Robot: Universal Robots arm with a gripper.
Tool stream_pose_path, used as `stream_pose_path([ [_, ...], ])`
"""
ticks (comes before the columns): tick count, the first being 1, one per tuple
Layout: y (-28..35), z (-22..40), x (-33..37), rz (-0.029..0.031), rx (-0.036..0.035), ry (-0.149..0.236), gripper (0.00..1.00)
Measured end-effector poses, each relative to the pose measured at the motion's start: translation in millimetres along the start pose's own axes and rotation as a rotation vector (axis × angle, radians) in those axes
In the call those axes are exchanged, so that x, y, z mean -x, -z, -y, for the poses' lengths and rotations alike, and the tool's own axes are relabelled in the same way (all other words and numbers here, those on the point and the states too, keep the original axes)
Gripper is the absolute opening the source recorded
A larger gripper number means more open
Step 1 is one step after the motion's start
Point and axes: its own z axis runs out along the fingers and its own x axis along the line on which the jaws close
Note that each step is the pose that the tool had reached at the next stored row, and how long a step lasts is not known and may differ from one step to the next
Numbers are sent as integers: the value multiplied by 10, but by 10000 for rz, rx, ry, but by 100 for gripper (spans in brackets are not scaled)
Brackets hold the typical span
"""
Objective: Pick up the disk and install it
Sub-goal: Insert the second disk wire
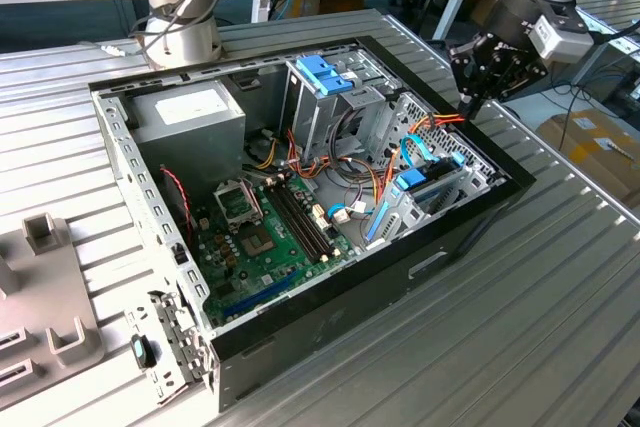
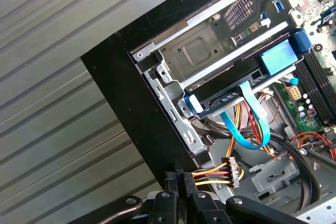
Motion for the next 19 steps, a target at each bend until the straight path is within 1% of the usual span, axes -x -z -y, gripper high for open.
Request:
stream_pose_path([
  [3,27,2,-1,0,0,0,16],
  [12,31,-2,2,0,0,0,16],
  [16,33,-28,41,-4,-3,0,16],
  [19,35,-42,65,-17,-12,1,16],
])
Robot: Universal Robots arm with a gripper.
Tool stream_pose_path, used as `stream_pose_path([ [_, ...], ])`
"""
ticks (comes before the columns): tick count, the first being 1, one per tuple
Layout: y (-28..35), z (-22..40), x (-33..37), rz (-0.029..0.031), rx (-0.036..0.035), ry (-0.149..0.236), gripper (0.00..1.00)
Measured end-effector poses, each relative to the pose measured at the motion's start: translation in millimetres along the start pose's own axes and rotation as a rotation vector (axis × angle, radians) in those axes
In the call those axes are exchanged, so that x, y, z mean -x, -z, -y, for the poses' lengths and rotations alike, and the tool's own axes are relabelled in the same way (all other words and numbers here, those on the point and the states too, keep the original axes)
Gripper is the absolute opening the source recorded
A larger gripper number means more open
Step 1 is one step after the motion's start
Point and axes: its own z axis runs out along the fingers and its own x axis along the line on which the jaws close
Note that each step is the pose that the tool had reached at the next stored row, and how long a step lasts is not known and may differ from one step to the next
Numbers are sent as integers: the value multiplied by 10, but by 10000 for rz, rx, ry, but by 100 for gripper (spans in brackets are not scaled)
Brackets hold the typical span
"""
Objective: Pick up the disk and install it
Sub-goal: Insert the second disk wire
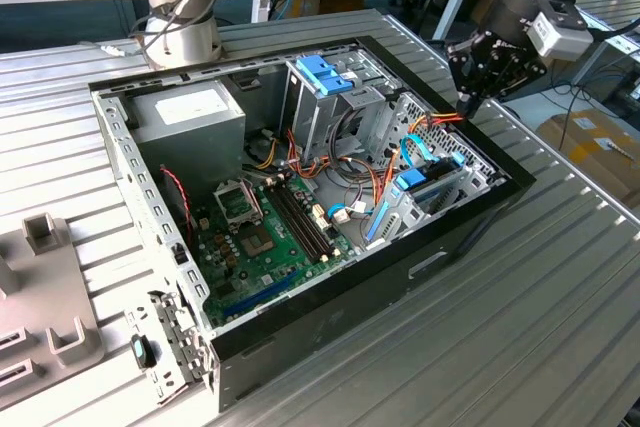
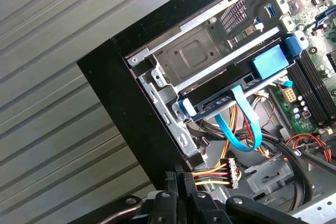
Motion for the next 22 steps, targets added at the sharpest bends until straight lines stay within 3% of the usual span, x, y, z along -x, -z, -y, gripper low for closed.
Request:
stream_pose_path([
  [9,29,-39,65,-107,-62,-30,16],
  [13,30,-39,65,-149,-18,-398,16],
  [22,30,-39,65,-277,115,-1730,16],
])
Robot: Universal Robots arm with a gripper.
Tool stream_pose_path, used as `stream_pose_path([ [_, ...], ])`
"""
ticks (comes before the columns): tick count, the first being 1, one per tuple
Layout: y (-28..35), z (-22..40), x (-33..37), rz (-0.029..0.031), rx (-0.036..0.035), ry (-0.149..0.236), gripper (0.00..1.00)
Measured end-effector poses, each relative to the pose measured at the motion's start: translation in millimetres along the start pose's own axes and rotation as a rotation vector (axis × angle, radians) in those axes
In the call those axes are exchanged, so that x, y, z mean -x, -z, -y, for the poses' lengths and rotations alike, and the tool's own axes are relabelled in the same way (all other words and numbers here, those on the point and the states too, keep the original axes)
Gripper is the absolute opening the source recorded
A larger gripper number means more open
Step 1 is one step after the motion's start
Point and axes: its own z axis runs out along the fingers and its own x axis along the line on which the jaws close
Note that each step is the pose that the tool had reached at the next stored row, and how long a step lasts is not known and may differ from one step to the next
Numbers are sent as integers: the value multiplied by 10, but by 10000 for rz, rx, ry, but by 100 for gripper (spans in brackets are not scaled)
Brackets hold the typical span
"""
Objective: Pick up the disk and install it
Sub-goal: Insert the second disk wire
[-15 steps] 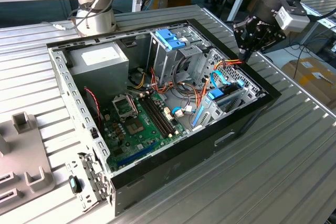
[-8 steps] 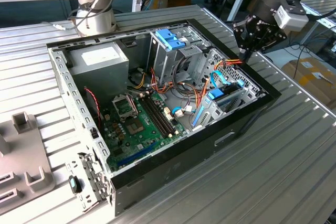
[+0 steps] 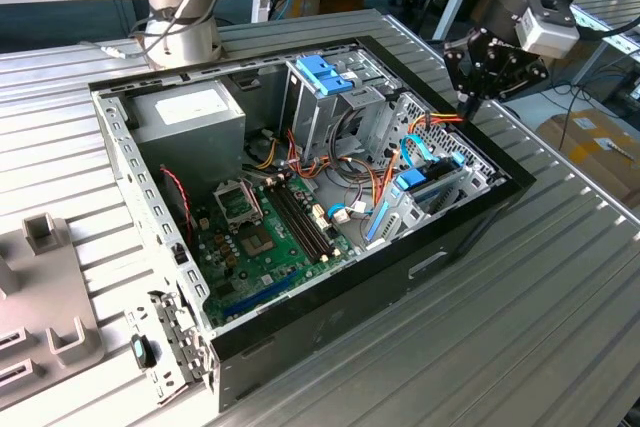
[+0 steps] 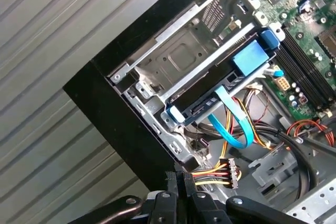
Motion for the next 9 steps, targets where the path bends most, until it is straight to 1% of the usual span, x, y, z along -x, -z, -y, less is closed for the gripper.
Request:
stream_pose_path([
  [3,0,0,0,-42,45,-424,16],
  [4,0,0,0,-85,90,-854,16],
  [7,0,0,0,-161,171,-1578,16],
  [8,0,0,0,-198,209,-1871,16],
  [9,0,0,0,-216,229,-2101,16],
])
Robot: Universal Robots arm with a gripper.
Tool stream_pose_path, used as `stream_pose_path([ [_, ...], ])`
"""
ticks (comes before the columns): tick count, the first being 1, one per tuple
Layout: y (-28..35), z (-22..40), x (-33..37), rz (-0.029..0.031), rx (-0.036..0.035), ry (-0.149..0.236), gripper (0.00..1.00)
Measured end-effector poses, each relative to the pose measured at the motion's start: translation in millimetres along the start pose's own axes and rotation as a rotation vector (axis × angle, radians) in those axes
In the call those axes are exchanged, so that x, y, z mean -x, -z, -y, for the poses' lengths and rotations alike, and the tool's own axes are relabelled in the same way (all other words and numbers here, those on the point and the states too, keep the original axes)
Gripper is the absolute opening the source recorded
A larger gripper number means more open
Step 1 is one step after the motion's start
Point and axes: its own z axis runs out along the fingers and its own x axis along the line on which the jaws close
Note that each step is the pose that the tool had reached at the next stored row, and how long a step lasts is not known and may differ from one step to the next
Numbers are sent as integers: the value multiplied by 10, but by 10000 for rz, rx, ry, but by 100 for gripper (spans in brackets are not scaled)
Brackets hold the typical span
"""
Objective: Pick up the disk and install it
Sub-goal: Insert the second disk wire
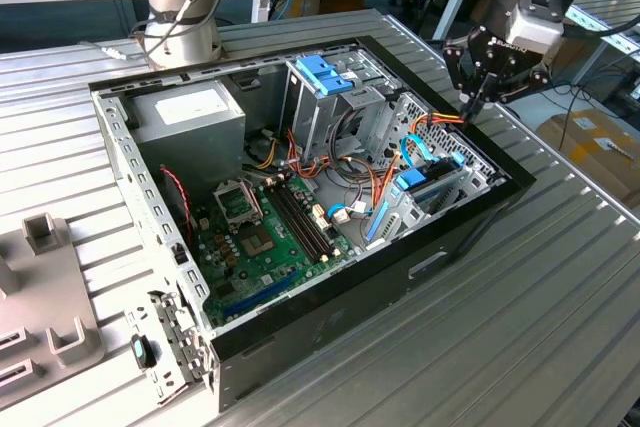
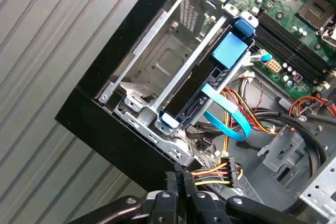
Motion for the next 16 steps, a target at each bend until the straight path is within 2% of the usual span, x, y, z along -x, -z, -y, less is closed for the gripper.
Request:
stream_pose_path([
  [5,1,0,0,-53,61,-670,16],
  [16,0,0,0,-53,62,-694,16],
])
